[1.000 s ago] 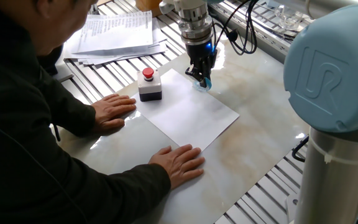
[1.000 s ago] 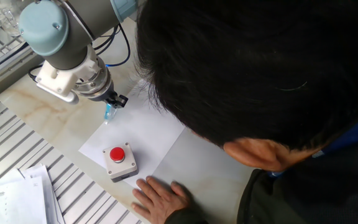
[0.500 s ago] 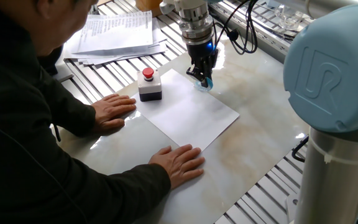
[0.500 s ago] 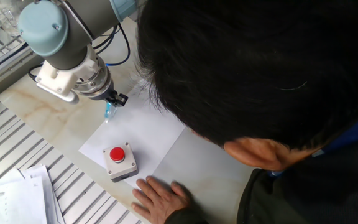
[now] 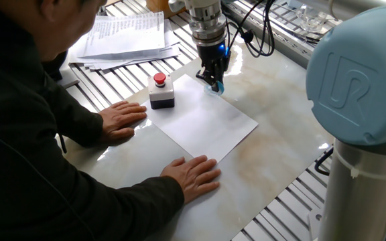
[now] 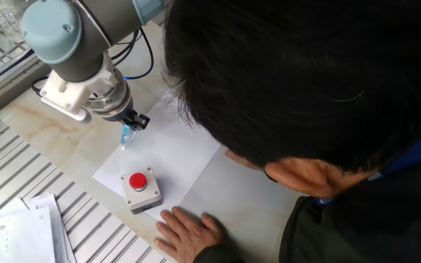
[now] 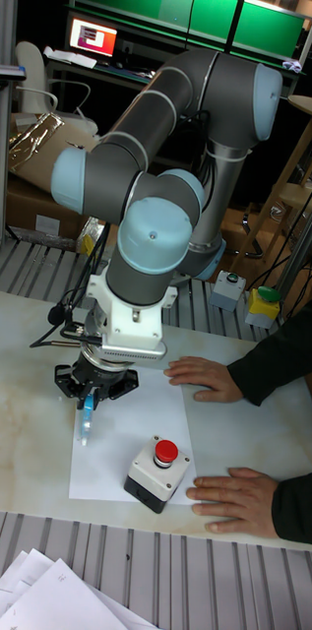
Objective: Use the correction tape on paper
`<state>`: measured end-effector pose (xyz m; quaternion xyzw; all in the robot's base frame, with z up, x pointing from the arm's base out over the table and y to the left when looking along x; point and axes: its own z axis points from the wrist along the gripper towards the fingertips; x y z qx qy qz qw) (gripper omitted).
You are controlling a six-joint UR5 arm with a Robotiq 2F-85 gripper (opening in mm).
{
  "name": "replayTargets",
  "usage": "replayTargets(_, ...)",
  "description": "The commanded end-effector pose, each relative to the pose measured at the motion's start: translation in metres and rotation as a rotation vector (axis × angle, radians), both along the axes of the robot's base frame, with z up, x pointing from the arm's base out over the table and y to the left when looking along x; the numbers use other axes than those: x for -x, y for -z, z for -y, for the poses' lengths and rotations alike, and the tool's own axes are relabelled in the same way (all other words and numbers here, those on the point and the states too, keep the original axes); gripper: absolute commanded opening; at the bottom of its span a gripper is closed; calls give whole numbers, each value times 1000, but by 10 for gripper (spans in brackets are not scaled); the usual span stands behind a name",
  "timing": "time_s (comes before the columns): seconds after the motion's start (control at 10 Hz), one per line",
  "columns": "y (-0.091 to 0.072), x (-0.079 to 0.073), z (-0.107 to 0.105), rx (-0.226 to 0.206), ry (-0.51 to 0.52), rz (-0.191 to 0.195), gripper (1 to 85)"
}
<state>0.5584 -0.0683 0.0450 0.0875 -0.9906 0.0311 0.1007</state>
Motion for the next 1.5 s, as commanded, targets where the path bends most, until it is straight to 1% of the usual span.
replayTargets(0.0, -3, -8, -6, -18, -3, 27, 17)
replayTargets(0.2, -3, -9, -8, -28, -10, 28, 17)
replayTargets(0.3, -2, -10, -15, -53, -13, 33, 17)
replayTargets(0.4, -1, -17, -17, -60, -10, 62, 17)
replayTargets(0.5, 0, -25, -16, -56, -8, 93, 17)
replayTargets(0.7, 1, -36, -21, -76, 5, 137, 17)
replayTargets(0.9, 1, -37, -19, -67, -13, 138, 17)
replayTargets(1.1, 0, -33, -17, -64, -32, 121, 17)
replayTargets(1.2, 0, -33, -16, -56, -34, 112, 17)
replayTargets(1.4, 4, -42, -18, -41, -32, 99, 17)
